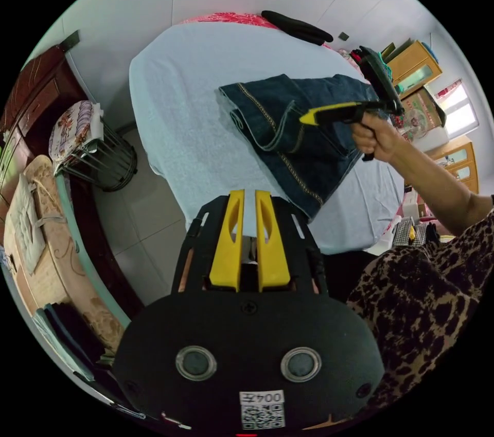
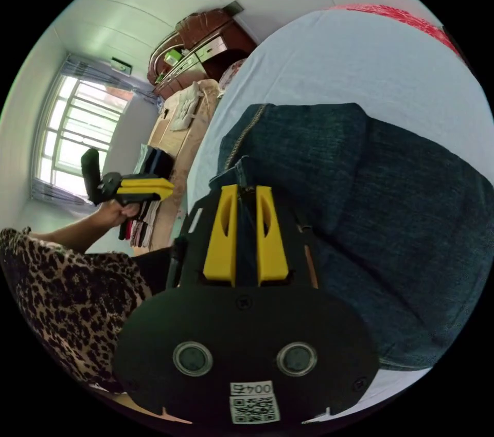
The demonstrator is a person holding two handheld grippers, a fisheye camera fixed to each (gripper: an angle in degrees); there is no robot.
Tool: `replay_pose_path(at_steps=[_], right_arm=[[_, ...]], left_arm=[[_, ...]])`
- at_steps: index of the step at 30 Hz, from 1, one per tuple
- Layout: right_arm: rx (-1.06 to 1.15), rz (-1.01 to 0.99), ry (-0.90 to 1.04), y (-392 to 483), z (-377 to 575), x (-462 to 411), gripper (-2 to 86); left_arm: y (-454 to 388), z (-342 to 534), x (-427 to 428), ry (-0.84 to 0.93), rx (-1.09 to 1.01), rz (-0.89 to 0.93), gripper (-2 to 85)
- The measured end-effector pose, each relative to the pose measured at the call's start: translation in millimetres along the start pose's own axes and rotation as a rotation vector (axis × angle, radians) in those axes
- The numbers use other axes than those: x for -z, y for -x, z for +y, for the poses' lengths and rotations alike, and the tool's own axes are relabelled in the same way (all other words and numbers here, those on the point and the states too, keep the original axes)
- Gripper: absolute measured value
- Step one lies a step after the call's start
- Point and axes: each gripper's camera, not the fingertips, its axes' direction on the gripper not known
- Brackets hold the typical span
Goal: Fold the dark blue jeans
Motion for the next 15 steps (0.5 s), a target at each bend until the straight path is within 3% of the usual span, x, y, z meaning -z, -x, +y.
replay_pose_path(at_steps=[5,11,15], right_arm=[[0.010,0.003,-0.009,17,50,-20,4.0],[-0.291,-0.030,-0.091,10,121,-85,5.6],[-0.548,-0.052,-0.430,27,143,-114,9.4]], left_arm=[[46,-50,32,-0.029,0.005,0.153,3.6],[82,-123,41,0.047,-0.150,0.289,6.4],[94,-165,50,0.106,-0.217,0.435,7.5]])
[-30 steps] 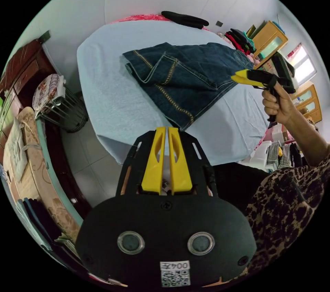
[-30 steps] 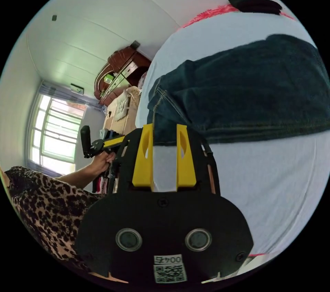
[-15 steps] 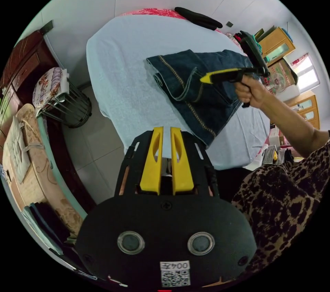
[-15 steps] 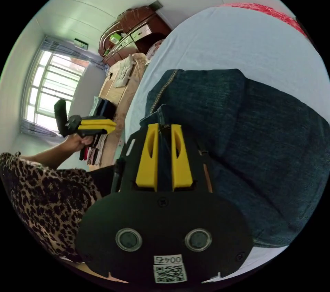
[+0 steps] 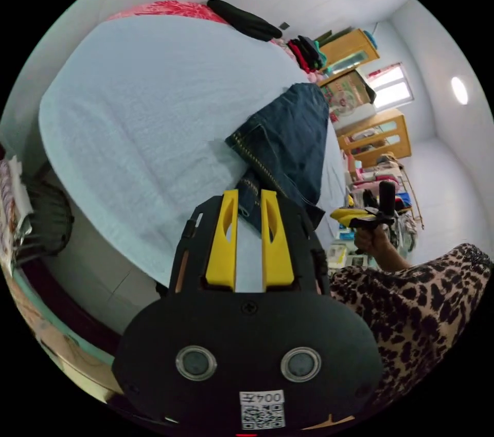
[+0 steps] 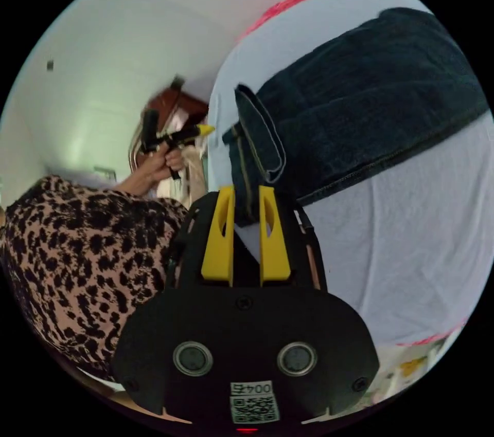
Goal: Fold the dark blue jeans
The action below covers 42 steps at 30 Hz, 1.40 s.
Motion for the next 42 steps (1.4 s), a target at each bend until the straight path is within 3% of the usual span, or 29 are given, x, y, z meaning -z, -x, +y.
replay_pose_path(at_steps=[6,12,17,25,29,31,32,36,40,42], right_arm=[[-0.243,0.024,-0.281,-8,24,-57,11.5],[-0.222,0.086,-0.352,5,13,-109,13.2],[-0.113,0.151,-0.277,22,-3,-148,15.2],[0.175,0.461,-0.086,49,-37,-213,21.2],[0.266,0.506,-0.020,56,-46,-241,17.4],[0.287,0.529,-0.009,58,-42,-253,4.4],[0.277,0.530,-0.024,57,-38,-253,3.2],[0.066,0.450,-0.278,38,15,-211,0.4],[-0.189,0.297,-0.593,6,112,-160,-0.3],[-0.259,0.287,-0.661,-3,146,-150,-0.4]], left_arm=[[16,-46,8,0.148,-0.083,0.114,9.1],[-16,-78,19,0.162,-0.392,-0.110,12.7],[-58,-90,11,0.163,-0.738,-0.252,10.9],[-98,-100,55,0.111,-0.907,-0.138,4.3],[-126,-106,74,0.108,-1.036,-0.102,4.6],[-133,-111,80,0.088,-1.046,-0.093,5.4],[-135,-114,84,0.080,-1.040,-0.101,6.2],[-113,-126,101,0.018,-0.945,-0.067,8.4],[-61,-132,83,0.177,-0.808,-0.100,12.8],[-47,-127,72,0.240,-0.791,-0.135,13.7]])
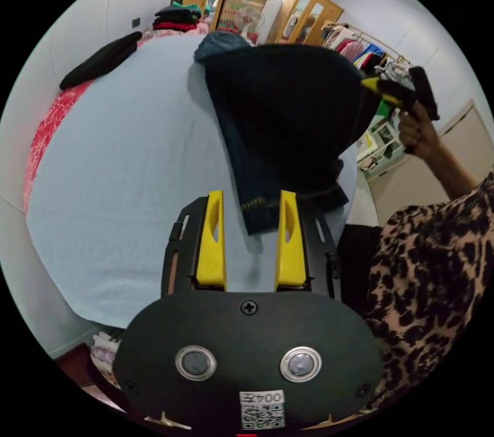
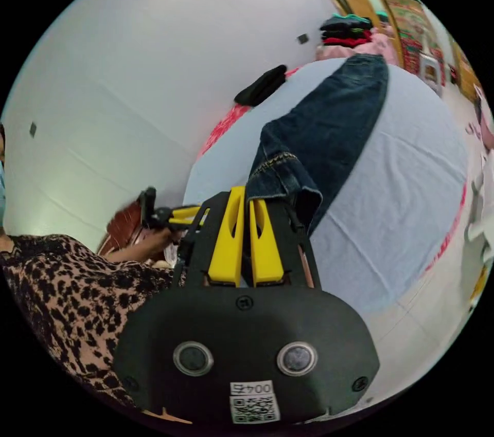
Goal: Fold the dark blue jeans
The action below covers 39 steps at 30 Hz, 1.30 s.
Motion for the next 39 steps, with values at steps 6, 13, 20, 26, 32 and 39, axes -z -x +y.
replay_pose_path(at_steps=[6,13,20,26,32,39], right_arm=[[-0.126,0.028,-0.092,-35,38,34,-0.5],[-0.121,0.057,-0.106,-45,49,40,-0.6],[-0.064,0.041,-0.083,-41,48,36,-0.5],[0.087,0.084,0.024,-19,37,10,-0.5],[0.167,0.097,0.087,-15,29,-5,-0.4],[0.240,0.137,0.148,-18,20,-10,0.5]], left_arm=[[7,6,-27,0.132,-0.074,-0.211,11.7],[89,9,15,0.006,0.179,-0.015,3.6],[220,101,-9,-0.265,0.868,0.732,2.1],[236,99,-1,-0.251,0.781,0.674,3.1],[220,68,30,-0.190,0.528,0.294,8.4],[202,28,8,0.035,0.340,0.116,3.4]])
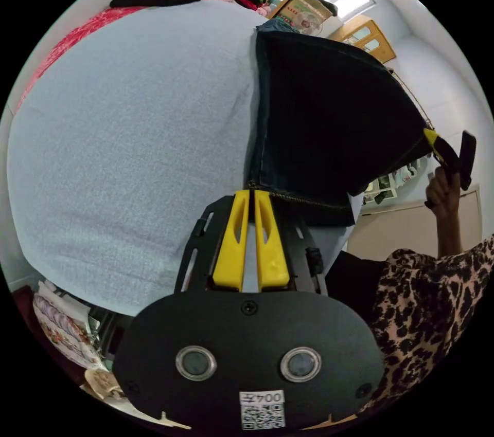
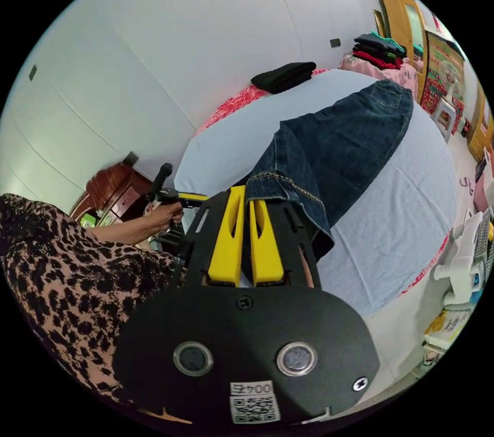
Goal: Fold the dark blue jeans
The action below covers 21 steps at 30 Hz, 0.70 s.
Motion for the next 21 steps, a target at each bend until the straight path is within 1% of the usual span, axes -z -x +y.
replay_pose_path(at_steps=[2,3,5,6,7,9,11,12,16,19,21], right_arm=[[0.030,-0.024,0.048,1,-5,-12,1.7],[0.040,-0.066,0.080,2,-7,-24,4.4],[0.065,-0.175,0.104,3,-8,-47,8.5],[0.070,-0.263,0.128,3,-9,-61,10.0],[0.061,-0.349,0.140,1,-10,-71,10.3],[0.034,-0.432,0.100,-6,-7,-70,9.8],[-0.010,-0.423,0.080,-23,-1,-62,9.4],[-0.055,-0.384,0.076,-40,6,-56,8.9],[-0.297,-0.289,0.047,-116,47,-36,8.6],[-0.420,-0.232,0.058,-148,73,-36,9.4],[-0.471,-0.236,0.049,-158,81,-41,10.5]], left_arm=[[7,2,-2,-0.007,0.055,0.057,2.6],[9,3,-3,-0.012,0.062,0.073,2.5],[13,6,-5,-0.021,0.072,0.112,2.1],[13,6,-6,-0.022,0.074,0.119,2.0],[14,6,-7,-0.020,0.075,0.129,1.8],[13,6,-9,-0.013,0.071,0.137,1.7],[14,6,-11,-0.006,0.074,0.158,1.7],[14,7,-12,-0.005,0.078,0.167,1.7],[17,10,-16,-0.003,0.113,0.226,1.8],[14,13,-19,-0.006,0.123,0.241,2.0],[11,15,-21,-0.004,0.128,0.246,2.1]])
